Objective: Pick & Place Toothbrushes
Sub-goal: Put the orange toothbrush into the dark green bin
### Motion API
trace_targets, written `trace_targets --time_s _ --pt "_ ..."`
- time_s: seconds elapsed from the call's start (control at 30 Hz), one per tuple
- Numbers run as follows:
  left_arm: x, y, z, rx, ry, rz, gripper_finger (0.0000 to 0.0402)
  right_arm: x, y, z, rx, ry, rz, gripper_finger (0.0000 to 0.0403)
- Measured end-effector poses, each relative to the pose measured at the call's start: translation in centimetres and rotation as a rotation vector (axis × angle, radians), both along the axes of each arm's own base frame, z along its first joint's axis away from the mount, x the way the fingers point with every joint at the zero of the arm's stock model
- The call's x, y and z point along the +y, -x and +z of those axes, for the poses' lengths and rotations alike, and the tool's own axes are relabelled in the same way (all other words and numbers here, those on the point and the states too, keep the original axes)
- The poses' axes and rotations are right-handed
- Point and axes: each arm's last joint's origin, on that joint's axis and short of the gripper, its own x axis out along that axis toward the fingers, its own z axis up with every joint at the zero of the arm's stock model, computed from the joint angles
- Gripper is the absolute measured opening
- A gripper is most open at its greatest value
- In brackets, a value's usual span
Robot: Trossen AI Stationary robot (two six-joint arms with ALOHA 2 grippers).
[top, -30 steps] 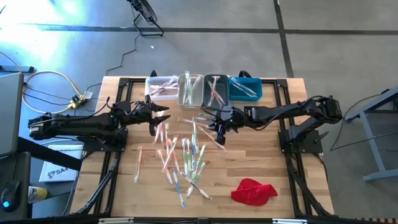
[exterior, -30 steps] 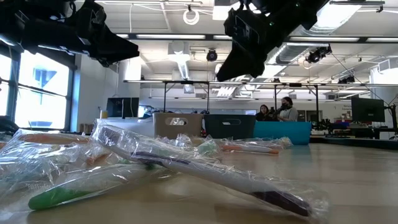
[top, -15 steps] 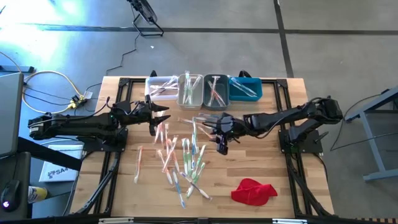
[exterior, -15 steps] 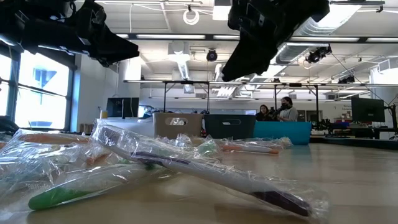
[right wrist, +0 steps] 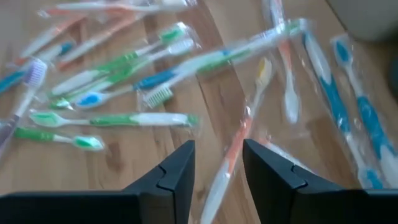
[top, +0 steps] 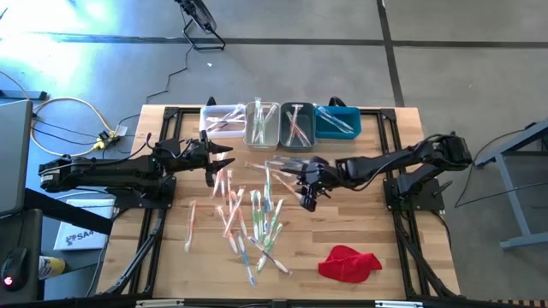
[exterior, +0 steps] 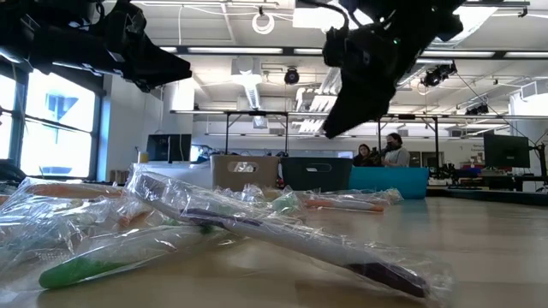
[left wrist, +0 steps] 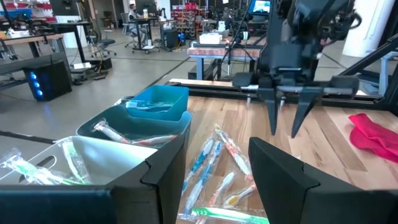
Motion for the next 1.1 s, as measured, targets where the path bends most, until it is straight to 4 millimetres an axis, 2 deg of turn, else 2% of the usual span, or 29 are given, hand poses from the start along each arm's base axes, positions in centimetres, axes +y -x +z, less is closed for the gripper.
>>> trace_targets --time_s 0.4,0.57,0.9,1.1 --pt "0.0 0.0 0.0 0.001 0.000 0.000 0.0171 -0.1 1.1 -2.6 -0.036 -0.024 -0.023 0.0125" --pt "0.0 0.0 0.0 0.000 0.000 0.000 0.0171 0.0 0.9 -3.4 -0.017 -0.087 -0.094 0.0125" --pt "0.0 0.0 0.0 0.002 -0.002 0.000 0.0171 0.1 -0.7 -5.0 0.022 -0.086 -0.092 0.0125" --pt "0.0 0.0 0.0 0.001 -0.003 0.000 0.0171 0.1 -0.9 -6.3 0.066 -0.071 -0.093 0.0125"
